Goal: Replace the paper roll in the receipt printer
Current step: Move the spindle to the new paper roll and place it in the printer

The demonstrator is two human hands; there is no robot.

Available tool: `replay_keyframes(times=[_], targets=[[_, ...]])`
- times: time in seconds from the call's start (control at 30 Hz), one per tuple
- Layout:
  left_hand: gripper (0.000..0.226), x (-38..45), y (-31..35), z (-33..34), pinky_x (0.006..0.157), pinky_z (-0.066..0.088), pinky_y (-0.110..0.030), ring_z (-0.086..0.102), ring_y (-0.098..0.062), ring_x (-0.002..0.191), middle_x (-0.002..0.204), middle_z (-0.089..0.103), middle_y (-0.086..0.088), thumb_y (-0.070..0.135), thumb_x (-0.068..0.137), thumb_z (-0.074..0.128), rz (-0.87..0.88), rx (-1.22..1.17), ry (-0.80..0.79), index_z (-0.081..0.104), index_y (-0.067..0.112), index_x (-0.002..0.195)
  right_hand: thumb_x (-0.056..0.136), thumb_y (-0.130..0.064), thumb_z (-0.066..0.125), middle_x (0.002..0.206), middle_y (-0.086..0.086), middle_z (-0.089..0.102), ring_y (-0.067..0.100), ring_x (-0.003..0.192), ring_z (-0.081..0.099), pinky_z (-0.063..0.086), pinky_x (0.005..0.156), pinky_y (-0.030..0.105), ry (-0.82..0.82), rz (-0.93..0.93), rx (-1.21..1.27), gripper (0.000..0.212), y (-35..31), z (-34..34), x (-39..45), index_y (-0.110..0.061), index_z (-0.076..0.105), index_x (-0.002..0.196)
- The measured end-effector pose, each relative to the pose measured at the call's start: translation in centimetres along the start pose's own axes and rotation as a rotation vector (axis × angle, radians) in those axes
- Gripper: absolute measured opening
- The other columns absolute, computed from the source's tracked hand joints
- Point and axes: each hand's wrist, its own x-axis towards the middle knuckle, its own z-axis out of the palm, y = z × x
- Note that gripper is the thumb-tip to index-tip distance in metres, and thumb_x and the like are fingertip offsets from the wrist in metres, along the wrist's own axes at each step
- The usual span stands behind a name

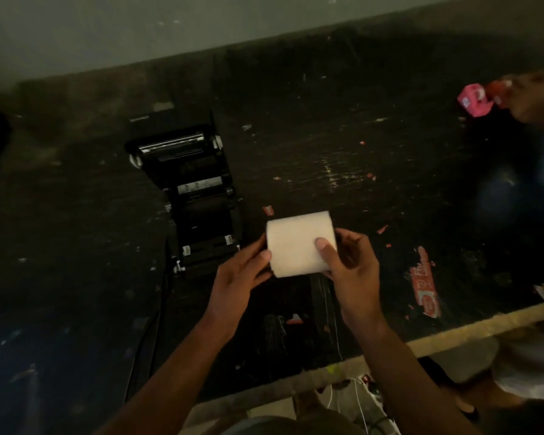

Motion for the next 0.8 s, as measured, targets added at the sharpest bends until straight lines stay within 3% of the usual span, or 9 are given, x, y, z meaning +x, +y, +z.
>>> replay_keyframes(times=[0.2,0.27,0.43,0.53,0.63,0.8], targets=[[0.049,-3.4,-1.4,-4.7,0.091,0.059,-0.033,0.069,-0.021,0.122,0.128,0.075,0.001,0.036,0.081,0.077,0.048,-0.134,0.203,0.07,0.027,0.129,0.072,-0.057,0.084,0.122,-0.021,0.069,0.001,0.114,0.068,0.062,0.087,0.025,-0.185,-0.116,-0.216,0.052,0.5,5.0,-2.8,-0.044,0.062,0.116],[0.047,-4.0,-1.3,-6.1,0.091,0.06,-0.034,0.069,-0.02,0.123,0.129,0.074,0.002,0.034,0.083,0.074,0.065,-0.142,0.209,0.07,0.028,0.13,0.074,-0.058,0.083,0.126,-0.018,0.066,0.002,0.117,0.066,0.061,0.09,0.027,-0.23,-0.142,-0.265,0.053,0.6,6.3,-3.3,-0.041,0.061,0.119],[0.05,-4.3,0.0,-8.5,0.096,0.059,-0.035,0.067,-0.016,0.124,0.131,0.073,0.005,0.022,0.09,0.069,0.142,-0.088,0.252,0.063,0.017,0.139,0.079,-0.061,0.076,0.127,-0.013,0.06,-0.005,0.117,0.058,0.052,0.089,0.013,-0.341,-0.25,-0.444,0.055,-0.6,8.7,-2.7,-0.034,0.061,0.124],[0.056,-3.4,0.7,-10.0,0.095,0.059,-0.032,0.067,-0.012,0.124,0.133,0.071,0.007,0.022,0.089,0.071,0.177,-0.018,0.301,0.059,0.016,0.143,0.078,-0.068,0.07,0.126,-0.018,0.057,-0.001,0.116,0.059,0.056,0.097,0.028,-0.395,-0.27,-0.513,0.058,-1.4,10.4,-1.8,-0.036,0.062,0.125],[0.061,-1.7,1.4,-11.7,0.093,0.06,-0.031,0.068,-0.011,0.122,0.138,0.068,0.004,0.025,0.087,0.075,0.2,0.064,0.344,0.057,0.022,0.146,0.084,-0.061,0.07,0.123,-0.033,0.053,-0.009,0.113,0.061,0.056,0.105,0.036,-0.429,-0.299,-0.525,0.048,-1.6,12.4,-0.6,-0.041,0.058,0.125],[0.054,2.8,1.9,-14.2,0.092,0.061,-0.031,0.069,-0.013,0.121,0.145,0.055,0.003,0.021,0.093,0.075,0.267,0.262,0.402,0.058,0.037,0.142,0.09,-0.041,0.075,0.139,-0.001,0.051,0.016,0.125,0.06,0.056,0.105,0.043,-0.404,-0.26,-0.595,0.054,-0.4,16.1,2.7,-0.025,0.06,0.139]])
